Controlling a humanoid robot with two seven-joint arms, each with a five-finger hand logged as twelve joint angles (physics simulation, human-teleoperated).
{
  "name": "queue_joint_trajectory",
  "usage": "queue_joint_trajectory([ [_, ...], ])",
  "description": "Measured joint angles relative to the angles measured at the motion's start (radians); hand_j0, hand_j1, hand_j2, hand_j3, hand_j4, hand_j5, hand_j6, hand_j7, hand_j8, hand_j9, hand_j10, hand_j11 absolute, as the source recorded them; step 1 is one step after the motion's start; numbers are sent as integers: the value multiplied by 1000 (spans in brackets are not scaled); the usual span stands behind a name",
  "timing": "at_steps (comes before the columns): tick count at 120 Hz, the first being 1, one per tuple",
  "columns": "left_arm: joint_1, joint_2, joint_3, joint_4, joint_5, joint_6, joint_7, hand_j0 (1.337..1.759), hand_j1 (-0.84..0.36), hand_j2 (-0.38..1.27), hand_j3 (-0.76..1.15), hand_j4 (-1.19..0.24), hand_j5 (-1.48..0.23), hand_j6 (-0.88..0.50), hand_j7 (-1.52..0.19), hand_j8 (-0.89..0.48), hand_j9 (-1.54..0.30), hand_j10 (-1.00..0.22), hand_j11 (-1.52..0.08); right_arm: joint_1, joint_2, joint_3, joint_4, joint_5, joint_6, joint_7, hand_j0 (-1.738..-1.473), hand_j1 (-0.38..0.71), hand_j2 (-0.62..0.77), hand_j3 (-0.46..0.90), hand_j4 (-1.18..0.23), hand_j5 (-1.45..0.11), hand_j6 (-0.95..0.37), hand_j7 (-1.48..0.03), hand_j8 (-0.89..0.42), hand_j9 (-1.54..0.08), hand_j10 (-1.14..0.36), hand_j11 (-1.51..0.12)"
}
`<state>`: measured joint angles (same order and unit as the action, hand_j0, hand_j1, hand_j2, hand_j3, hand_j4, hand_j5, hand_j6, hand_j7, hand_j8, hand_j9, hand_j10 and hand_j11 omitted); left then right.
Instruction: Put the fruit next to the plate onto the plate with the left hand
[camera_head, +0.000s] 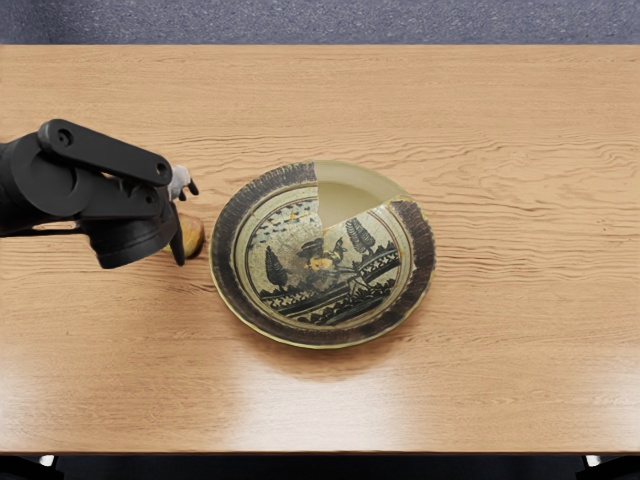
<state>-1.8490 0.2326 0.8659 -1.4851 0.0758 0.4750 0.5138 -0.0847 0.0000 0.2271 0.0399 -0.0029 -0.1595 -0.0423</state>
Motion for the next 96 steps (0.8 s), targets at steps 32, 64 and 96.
queue_joint_trajectory([
  [32,41,-30,12,27,1,50,0,1658,54,50,0,-247,-321,-248,-321,-248,-321,-247,-321,0,0,0,0,0,0,0,-1658,-310,-6,0,-34,-43,-34,-43,-34,-43,-34,-43],
  [64,74,-59,22,76,-1,61,-2,1658,52,50,0,-248,-322,-249,-322,-249,-322,-248,-322,0,0,0,0,0,0,0,-1658,-310,-6,0,-34,-43,-34,-43,-34,-43,-34,-43],
  [96,113,-94,22,124,-1,62,-2,1658,51,51,0,-250,-324,-250,-324,-250,-324,-250,-324,0,0,0,0,0,0,0,-1658,-310,-6,0,-34,-43,-34,-43,-34,-43,-34,-43],
])
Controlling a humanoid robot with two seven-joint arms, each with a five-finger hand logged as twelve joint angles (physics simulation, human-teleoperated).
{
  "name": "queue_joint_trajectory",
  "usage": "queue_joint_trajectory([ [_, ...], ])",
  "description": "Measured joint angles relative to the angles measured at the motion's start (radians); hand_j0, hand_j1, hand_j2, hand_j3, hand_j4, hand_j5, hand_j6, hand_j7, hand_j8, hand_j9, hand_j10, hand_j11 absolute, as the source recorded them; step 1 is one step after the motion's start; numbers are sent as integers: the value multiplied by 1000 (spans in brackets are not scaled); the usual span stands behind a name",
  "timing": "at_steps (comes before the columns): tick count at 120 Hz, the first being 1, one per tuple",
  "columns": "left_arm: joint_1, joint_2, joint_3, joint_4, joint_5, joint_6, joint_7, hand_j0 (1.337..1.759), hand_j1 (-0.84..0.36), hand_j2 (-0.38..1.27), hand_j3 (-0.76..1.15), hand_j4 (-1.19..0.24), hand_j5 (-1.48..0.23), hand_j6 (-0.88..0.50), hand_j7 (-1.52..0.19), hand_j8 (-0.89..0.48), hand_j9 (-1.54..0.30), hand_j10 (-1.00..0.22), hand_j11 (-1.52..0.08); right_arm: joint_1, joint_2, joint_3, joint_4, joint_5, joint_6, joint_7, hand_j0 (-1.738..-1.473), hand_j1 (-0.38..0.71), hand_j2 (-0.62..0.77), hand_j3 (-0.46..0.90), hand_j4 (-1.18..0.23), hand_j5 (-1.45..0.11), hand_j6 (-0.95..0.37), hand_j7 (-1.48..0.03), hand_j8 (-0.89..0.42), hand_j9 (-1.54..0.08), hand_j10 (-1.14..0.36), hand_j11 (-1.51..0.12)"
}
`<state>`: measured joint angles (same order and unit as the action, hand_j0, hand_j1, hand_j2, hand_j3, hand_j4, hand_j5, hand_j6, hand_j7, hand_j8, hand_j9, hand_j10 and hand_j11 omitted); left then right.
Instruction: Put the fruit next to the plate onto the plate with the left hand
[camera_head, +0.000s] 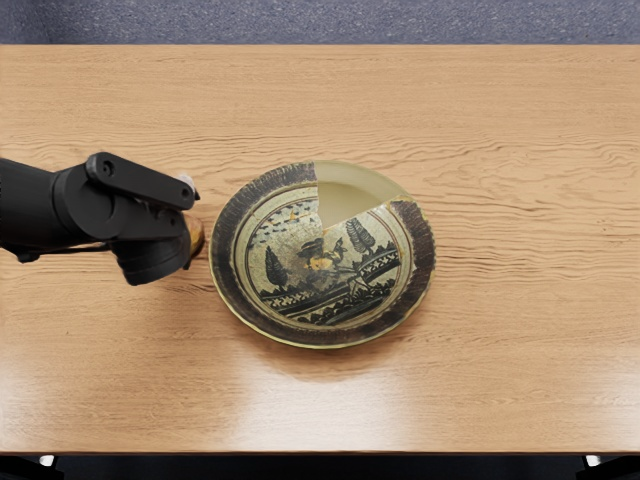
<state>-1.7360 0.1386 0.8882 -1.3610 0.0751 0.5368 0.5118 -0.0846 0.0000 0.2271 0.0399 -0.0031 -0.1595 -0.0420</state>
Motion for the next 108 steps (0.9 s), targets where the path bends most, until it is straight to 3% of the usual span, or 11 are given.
queue_joint_trajectory([
  [35,18,-26,0,40,0,0,0,1658,35,53,0,-263,-341,-263,-341,-263,-341,-263,-341,0,0,0,0,0,0,0,-1658,-310,-6,0,-34,-43,-34,-43,-34,-43,-34,-43],
  [81,39,-42,1,57,0,0,0,1658,-115,78,0,-388,-504,-388,-503,-388,-503,-388,-503,0,0,0,0,0,0,0,-1658,-310,-6,0,-34,-43,-34,-43,-34,-43,-34,-43],
  [108,45,-43,0,58,1,0,1,1657,-194,119,0,-478,-618,-478,-618,-375,-621,-465,-622,0,0,0,0,0,0,0,-1658,-310,-6,0,-34,-43,-34,-43,-34,-43,-34,-43],
])
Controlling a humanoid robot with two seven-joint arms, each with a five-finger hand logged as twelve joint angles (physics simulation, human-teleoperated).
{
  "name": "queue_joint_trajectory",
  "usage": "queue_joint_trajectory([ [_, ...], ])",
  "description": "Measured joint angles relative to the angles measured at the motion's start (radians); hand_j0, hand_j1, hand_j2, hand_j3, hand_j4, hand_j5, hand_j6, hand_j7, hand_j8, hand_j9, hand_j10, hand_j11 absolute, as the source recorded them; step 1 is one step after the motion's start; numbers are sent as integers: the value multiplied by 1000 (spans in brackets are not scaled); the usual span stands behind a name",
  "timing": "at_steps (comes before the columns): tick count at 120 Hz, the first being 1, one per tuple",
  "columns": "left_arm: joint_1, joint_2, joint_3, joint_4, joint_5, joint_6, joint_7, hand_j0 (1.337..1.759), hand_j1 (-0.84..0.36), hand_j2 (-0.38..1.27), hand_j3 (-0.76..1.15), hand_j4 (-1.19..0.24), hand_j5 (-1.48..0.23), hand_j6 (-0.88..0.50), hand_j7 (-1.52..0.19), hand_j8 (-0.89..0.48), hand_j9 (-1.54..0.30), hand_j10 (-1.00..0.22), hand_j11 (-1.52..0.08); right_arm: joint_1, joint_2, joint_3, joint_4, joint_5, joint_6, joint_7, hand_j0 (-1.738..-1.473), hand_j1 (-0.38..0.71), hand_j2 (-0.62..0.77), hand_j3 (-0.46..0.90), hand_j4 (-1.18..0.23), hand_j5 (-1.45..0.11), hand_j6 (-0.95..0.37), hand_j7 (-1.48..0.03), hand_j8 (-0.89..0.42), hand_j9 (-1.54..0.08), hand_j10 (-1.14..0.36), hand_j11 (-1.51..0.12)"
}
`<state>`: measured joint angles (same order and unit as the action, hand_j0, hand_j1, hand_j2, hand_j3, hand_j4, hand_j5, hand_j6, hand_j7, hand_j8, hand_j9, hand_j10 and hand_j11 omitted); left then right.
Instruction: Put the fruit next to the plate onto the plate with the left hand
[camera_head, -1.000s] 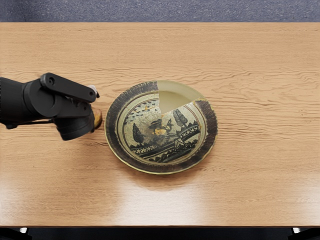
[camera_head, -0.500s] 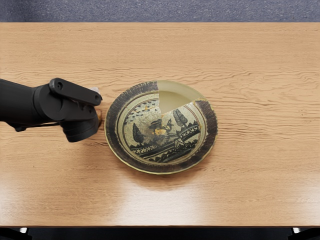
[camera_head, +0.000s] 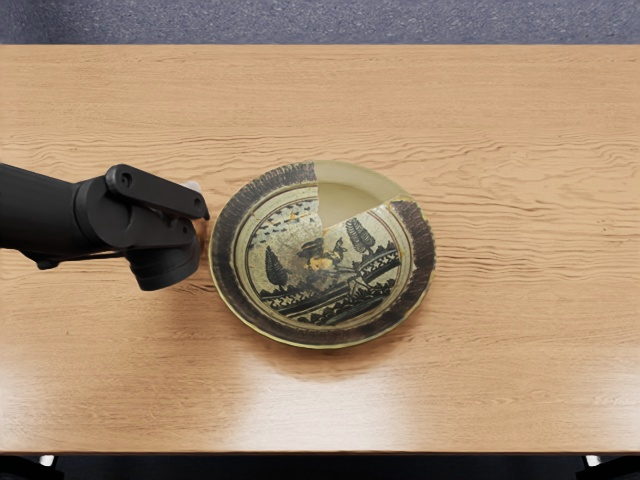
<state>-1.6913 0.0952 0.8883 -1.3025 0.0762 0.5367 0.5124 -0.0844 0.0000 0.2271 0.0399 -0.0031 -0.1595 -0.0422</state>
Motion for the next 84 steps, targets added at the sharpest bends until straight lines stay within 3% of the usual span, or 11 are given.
queue_joint_trajectory([
  [31,-1,0,2,-2,2,-2,1,1655,-196,179,0,-557,-709,-520,-712,-364,-723,-464,-728,0,0,0,0,0,0,0,-1658,-310,-6,0,-34,-43,-34,-43,-34,-43,-34,-43],
  [48,-1,0,3,-5,2,-5,20,1653,-210,348,0,-674,-848,-535,-852,-397,-867,-504,-880,0,0,0,0,0,0,0,-1658,-310,-6,0,-34,-43,-34,-43,-34,-43,-34,-43],
  [84,-40,40,20,-12,-8,-35,47,1649,-311,465,0,-796,-1130,-356,-1108,-220,-1079,-355,-1106,0,0,0,0,0,0,0,-1658,-310,-6,0,-34,-43,-34,-43,-34,-43,-33,-43],
])
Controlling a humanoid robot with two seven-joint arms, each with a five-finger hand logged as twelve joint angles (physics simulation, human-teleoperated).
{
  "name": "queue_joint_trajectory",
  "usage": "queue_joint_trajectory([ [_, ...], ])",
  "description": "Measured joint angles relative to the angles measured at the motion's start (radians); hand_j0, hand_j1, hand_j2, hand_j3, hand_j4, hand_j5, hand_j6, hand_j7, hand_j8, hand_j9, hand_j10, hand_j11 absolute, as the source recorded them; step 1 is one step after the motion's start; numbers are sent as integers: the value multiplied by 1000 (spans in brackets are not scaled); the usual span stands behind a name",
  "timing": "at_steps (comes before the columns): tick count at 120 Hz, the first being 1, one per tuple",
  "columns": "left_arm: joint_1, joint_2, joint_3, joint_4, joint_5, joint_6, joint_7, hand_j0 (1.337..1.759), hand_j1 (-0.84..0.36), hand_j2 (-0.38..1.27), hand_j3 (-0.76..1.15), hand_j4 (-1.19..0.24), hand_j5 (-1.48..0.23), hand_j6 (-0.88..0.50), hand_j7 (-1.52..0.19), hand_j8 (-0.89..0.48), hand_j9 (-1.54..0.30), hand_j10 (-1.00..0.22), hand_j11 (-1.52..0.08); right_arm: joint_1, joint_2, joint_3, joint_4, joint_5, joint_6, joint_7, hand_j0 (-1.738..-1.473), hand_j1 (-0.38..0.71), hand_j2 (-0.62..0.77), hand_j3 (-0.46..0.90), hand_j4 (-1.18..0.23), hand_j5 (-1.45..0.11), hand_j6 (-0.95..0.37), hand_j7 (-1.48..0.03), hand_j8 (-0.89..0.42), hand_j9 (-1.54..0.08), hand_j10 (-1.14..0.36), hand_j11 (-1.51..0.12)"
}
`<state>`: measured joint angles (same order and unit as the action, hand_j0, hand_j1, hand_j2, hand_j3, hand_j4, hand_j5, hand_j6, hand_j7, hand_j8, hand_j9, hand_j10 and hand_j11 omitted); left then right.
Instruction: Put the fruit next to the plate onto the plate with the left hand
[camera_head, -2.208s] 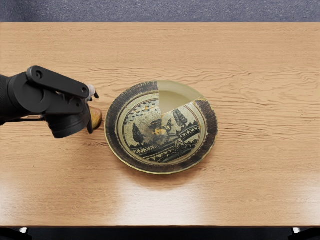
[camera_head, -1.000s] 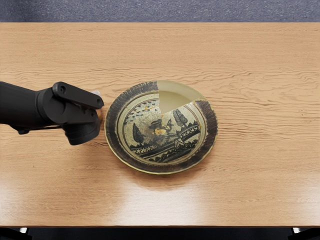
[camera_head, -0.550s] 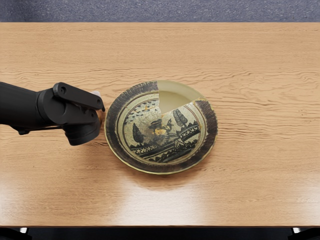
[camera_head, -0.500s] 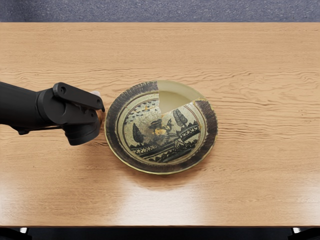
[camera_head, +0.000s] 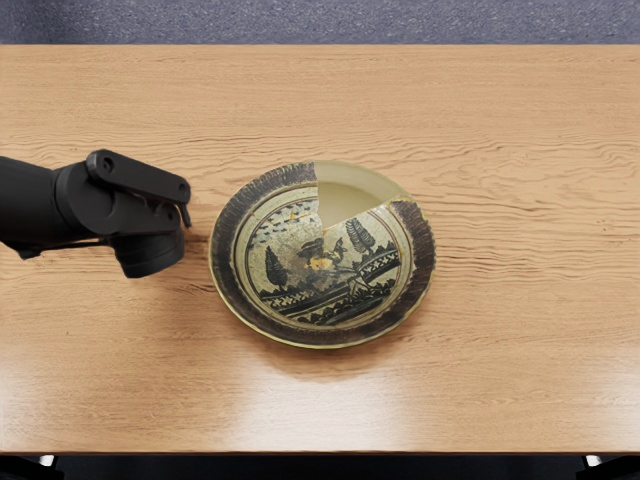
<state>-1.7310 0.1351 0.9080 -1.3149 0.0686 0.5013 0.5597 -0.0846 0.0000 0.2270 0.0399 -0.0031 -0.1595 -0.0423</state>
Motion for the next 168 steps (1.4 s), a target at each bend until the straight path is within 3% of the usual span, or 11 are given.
queue_joint_trajectory([
  [16,-62,38,23,-13,-5,-20,8,1647,-354,534,0,-797,-1206,-299,-1154,-166,-1108,-302,-1143,0,0,0,0,0,0,0,-1658,-310,-6,0,-34,-43,-34,-43,-34,-43,-33,-43],
  [21,-90,60,27,-23,-4,-30,10,1647,-337,448,0,-800,-1217,-296,-1160,-171,-1112,-302,-1151,0,0,0,0,0,0,0,-1658,-310,-6,0,-34,-43,-34,-43,-34,-43,-33,-43],
  [39,-187,131,18,-65,-3,-101,12,1646,-300,416,0,-815,-1225,-323,-1157,-208,-1130,-344,-1166,0,0,0,0,0,0,0,-1658,-310,-6,0,-34,-43,-34,-43,-34,-43,-33,-43],
  [83,-285,170,-171,-155,-11,-312,26,1647,-335,461,0,-802,-1285,-282,-1183,-161,-1145,-323,-1175,0,0,0,0,0,0,0,-1658,-310,-6,0,-34,-43,-34,-43,-34,-43,-34,-43],
  [113,-284,129,-303,-179,-20,-376,48,1648,-332,452,0,-803,-1289,-280,-1185,-167,-1149,-324,-1175,0,0,0,0,0,0,0,-1658,-310,-6,0,-34,-43,-34,-43,-34,-43,-34,-43],
  [132,-229,80,-385,-171,-29,-388,51,1648,-336,523,0,-807,-1284,-307,-1207,-158,-1171,-325,-1170,0,0,0,0,0,0,0,-1658,-310,-6,0,-34,-43,-34,-43,-34,-43,-34,-43],
  [143,-191,51,-426,-154,-30,-389,51,1648,-332,471,0,-804,-1291,-301,-1220,-150,-1180,-317,-1169,0,0,0,0,0,0,0,-1658,-310,-6,0,-34,-43,-34,-43,-34,-43,-34,-43],
  [168,-173,18,-478,-127,-25,-389,51,1647,-329,458,0,-800,-1275,-305,-1218,-155,-1157,-328,-1168,0,0,0,0,0,0,0,-1658,-310,-6,0,-34,-43,-34,-43,-34,-43,-34,-43],
])
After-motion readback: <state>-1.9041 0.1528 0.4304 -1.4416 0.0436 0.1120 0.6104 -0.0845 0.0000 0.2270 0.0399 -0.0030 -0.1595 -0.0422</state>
